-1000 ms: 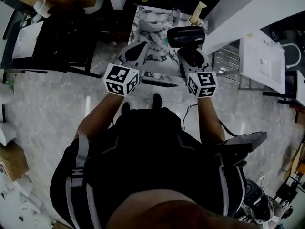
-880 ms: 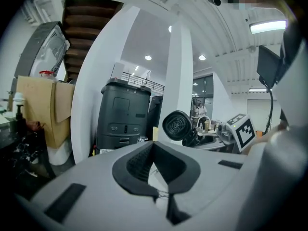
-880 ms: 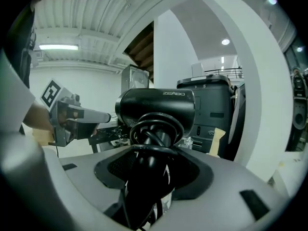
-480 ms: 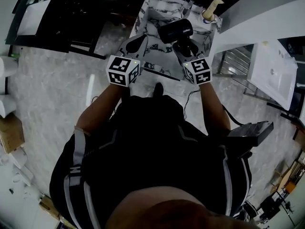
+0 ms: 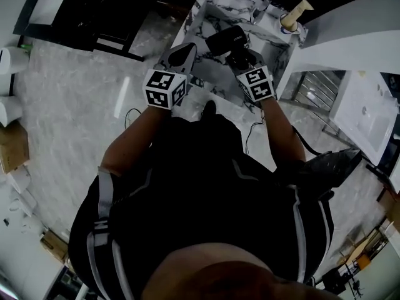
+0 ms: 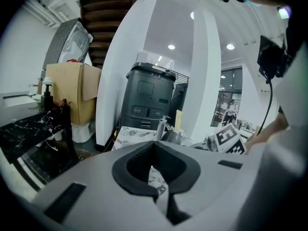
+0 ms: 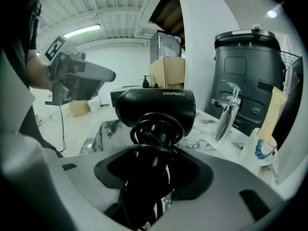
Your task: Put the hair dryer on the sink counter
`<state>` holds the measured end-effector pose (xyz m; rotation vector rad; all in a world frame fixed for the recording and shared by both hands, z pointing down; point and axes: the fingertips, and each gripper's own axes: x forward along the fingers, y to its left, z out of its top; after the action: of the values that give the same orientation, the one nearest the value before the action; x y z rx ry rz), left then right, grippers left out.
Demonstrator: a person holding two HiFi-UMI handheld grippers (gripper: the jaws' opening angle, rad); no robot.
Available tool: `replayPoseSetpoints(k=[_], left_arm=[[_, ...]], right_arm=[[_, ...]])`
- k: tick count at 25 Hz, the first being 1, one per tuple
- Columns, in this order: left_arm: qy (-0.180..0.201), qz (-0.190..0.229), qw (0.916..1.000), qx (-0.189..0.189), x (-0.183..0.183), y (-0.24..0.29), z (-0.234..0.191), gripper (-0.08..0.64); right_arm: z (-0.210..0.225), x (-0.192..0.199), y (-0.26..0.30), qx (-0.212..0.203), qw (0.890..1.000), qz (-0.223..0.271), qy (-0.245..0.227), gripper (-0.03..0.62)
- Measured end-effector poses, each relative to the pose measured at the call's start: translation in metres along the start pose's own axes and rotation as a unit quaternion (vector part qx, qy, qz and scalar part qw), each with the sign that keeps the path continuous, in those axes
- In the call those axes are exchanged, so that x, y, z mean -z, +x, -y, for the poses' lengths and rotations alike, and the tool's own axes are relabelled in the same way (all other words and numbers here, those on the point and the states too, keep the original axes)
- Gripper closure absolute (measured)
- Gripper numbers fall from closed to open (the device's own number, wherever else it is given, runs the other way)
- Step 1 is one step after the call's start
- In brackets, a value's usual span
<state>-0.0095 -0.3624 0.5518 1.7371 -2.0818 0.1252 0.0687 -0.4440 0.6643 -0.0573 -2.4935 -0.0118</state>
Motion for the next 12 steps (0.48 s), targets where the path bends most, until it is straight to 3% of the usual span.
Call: replayPoseSetpoints(k=[12], left_arm=[[-0.012,-0.033,0.9994,-0.001,0.033,0.02,0.007,0.558]], right_arm=[[0.027,0.059,0.07,0.01,0.993,-0.087,0.081,0.356]])
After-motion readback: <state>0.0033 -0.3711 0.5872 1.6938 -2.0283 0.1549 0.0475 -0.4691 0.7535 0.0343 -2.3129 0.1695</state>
